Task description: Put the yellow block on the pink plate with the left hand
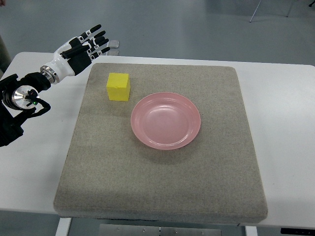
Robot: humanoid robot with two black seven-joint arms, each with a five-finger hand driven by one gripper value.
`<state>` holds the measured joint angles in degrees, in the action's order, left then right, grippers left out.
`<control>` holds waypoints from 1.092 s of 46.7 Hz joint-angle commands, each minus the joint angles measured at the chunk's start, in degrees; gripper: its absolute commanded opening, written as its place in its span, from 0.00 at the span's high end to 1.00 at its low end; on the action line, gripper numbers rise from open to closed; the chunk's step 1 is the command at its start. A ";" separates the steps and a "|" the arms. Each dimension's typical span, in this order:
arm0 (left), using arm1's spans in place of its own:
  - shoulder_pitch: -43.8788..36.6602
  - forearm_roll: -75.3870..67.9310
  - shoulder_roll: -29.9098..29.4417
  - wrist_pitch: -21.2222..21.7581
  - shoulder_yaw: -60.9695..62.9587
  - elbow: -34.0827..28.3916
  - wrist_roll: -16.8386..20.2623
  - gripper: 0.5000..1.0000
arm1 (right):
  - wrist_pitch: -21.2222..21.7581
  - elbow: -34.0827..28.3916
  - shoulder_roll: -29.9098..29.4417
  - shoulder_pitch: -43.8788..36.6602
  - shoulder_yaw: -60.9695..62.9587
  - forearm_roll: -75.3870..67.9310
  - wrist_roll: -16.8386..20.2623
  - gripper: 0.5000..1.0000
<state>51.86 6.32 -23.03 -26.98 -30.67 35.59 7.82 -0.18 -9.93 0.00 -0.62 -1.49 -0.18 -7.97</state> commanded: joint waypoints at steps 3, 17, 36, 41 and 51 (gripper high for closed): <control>0.00 0.01 0.00 0.00 0.00 0.00 0.00 0.01 | 0.00 0.00 0.00 0.00 0.00 0.00 0.06 0.15; 0.18 -0.08 0.00 0.17 0.17 -0.09 0.00 0.01 | 0.00 0.00 0.00 0.00 0.00 0.00 -0.03 0.15; 0.70 -4.82 -1.93 -2.64 0.88 -0.52 0.18 0.01 | 0.00 0.00 0.00 0.00 0.00 0.00 -0.03 0.15; 1.75 -14.47 -2.37 -2.73 0.88 -0.52 0.18 0.01 | 0.00 0.00 0.00 0.00 0.00 0.00 -0.03 0.15; 4.13 -34.34 -4.21 -2.73 0.88 -0.08 0.70 0.01 | 0.00 0.00 0.00 0.00 0.00 0.00 0.06 0.15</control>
<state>55.26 -22.23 -26.57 -29.73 -29.78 35.50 8.18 -0.17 -9.93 0.00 -0.61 -1.49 -0.18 -7.96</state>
